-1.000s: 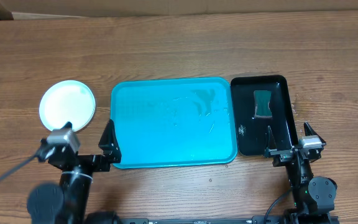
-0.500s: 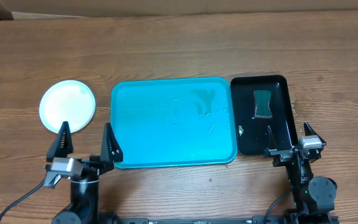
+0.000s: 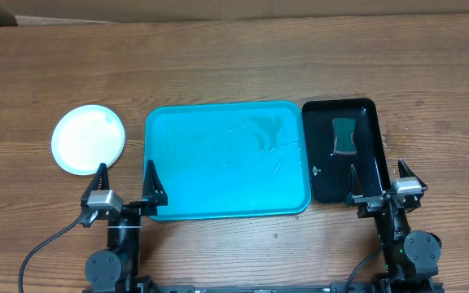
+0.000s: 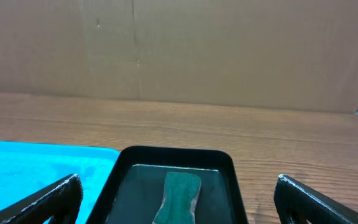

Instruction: Clean dirty plates on tray and stack at the side

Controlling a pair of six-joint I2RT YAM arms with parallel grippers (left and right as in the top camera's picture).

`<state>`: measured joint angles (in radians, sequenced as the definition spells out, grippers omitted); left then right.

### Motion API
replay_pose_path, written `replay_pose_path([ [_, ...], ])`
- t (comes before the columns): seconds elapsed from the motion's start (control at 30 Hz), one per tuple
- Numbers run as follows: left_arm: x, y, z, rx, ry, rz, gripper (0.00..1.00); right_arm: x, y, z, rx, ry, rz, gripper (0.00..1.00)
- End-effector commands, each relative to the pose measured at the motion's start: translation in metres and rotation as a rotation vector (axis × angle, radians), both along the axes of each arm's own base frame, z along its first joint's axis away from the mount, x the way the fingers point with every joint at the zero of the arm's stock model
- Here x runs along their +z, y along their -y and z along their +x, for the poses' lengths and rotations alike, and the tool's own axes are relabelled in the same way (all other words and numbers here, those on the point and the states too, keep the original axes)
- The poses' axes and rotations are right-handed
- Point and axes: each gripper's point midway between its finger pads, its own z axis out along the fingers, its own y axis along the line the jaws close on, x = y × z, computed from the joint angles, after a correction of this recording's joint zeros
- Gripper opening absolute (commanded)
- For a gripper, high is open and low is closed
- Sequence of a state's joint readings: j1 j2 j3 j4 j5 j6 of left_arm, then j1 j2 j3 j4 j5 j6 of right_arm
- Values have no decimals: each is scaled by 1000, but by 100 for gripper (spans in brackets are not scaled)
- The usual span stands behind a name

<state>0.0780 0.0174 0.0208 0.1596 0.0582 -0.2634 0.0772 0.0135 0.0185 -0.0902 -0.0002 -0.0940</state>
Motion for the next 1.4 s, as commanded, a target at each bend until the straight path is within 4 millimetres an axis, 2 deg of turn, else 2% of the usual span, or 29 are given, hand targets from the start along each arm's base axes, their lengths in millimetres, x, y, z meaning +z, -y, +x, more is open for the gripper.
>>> replay_pose_path([
  [0.0,-17,-8,1,46,-50,-20,100,-1,1,0,-4,7,-4,100],
  [0.13,-39,-14,3,82,-143,13,100,-1,1,0,-5,7,-4,100],
  [0.3,-64,-6,2,43,-248,162,100,-1,1,0,-5,7,-4,100],
  [1.37,-63,-6,2,44,-246,196,100,-1,1,0,-4,7,-4,100],
])
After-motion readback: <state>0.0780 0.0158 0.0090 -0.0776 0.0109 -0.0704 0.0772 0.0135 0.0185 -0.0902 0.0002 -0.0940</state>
